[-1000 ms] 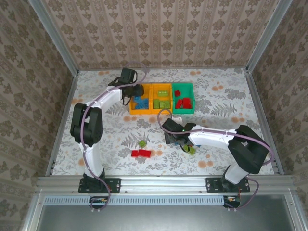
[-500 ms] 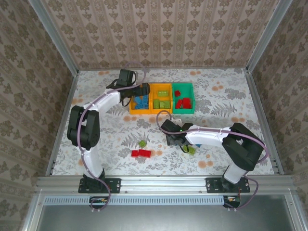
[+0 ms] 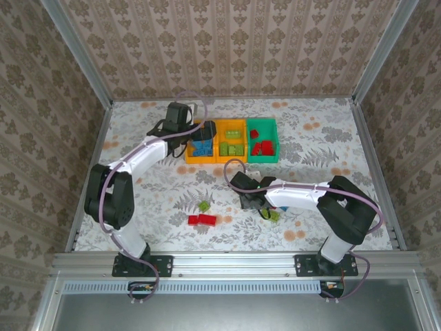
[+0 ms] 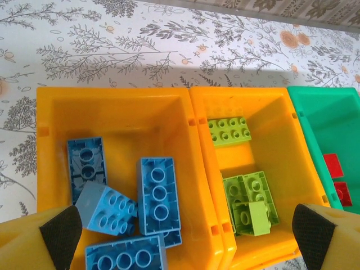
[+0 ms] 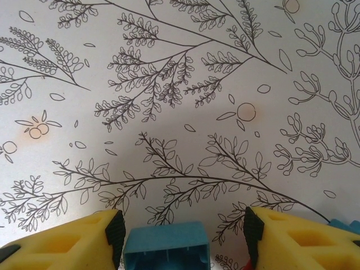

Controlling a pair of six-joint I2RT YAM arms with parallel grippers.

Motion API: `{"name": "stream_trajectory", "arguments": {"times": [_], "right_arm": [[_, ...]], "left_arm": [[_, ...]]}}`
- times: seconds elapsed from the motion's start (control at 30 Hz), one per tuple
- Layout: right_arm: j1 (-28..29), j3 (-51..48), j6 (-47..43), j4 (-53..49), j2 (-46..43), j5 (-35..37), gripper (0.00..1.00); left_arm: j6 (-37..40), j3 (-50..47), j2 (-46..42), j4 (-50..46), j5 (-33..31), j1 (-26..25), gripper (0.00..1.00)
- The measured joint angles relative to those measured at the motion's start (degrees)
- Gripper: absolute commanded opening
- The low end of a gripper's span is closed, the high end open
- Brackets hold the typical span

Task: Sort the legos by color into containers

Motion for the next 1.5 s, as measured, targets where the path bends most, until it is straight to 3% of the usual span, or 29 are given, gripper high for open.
{"name": "stream_trajectory", "arguments": {"times": [0.33,0.87,1.13,1.5], "right_arm": [[0.0,0.0,0.0,0.0,1.1,-1.2,0.41],[-0.5,4.3,-0.3,0.5,1.3,-4.2,0.34],[-7.2,11.1,0.3,9.8,3.7,-15.4,0.33],[-14.8,26.0,9.7,26.2,14.3,-33.4,0.33]], "left_arm": [[0.1,-4.8,-4.3,1.1,-1.0,-0.9,1.0],[1.0,-11.3,-10.0,0.2,-5.6,-0.9,1.0],[1.8,-16.0,-14.3,-1.1,-9.4,-0.9,1.0],[2.0,-24.0,-19.5,-3.2,-14.7,-0.9,1.0]]}}
